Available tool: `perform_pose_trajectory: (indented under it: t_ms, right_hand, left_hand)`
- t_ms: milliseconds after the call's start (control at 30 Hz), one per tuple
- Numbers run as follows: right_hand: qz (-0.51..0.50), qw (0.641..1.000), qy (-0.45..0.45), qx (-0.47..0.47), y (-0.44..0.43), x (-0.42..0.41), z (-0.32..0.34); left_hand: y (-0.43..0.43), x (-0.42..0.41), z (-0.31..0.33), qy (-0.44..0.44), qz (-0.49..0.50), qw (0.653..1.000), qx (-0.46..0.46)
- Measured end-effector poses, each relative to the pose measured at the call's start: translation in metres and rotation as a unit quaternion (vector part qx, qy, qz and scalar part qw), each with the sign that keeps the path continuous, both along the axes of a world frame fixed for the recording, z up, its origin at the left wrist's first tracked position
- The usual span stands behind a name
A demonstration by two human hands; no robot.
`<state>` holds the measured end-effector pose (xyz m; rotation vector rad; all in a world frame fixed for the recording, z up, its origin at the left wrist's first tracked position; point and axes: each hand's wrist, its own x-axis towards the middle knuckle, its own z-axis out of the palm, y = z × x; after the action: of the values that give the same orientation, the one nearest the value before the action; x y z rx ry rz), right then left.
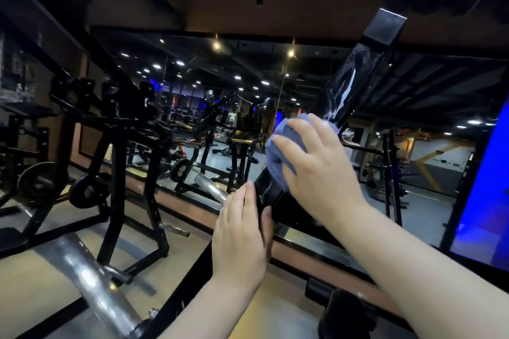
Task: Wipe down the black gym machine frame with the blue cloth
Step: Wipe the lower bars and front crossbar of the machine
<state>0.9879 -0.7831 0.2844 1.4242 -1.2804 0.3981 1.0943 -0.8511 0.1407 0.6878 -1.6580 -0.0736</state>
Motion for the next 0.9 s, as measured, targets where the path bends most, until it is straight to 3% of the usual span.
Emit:
perform_pose_trajectory:
  t_ms: [167, 233, 400, 500, 633, 800, 900]
  right_hand:
    - [0.025, 0.992, 0.068, 0.106, -0.001, 0.002, -0.023]
    - [0.022, 0.992, 0.088, 0.087, 0.005, -0.002, -0.002]
    - [-0.051, 0.998, 0.026, -0.035, 0.013, -0.008, 0.023]
    - [-0.057, 0.997, 0.048, 0.016, 0.009, -0.002, -0.005]
    - [-0.017, 0.989, 0.123, 0.075, 0.014, -0.018, 0.017]
    - [-0.043, 0.997, 0.043, -0.057, 0.021, -0.037, 0.053]
    - [0.012, 0.995, 0.09, -0.044, 0.017, -0.024, 0.015]
  left_hand:
    - [-0.004, -0.002, 0.002, 0.002, -0.026, 0.999, 0.031]
    - [-0.002, -0.003, 0.004, 0.007, -0.017, 0.999, 0.031]
    - [0.001, -0.002, 0.005, -0.024, 0.012, 0.999, 0.036]
    - [0.0, -0.001, 0.005, -0.02, 0.026, 0.998, 0.055]
    - [0.003, -0.003, 0.007, -0.015, 0.045, 0.997, 0.053]
    - [0.01, -0.003, 0.004, -0.019, 0.053, 0.997, 0.047]
    - [0.008, -0.008, 0.006, -0.015, 0.045, 0.998, 0.036]
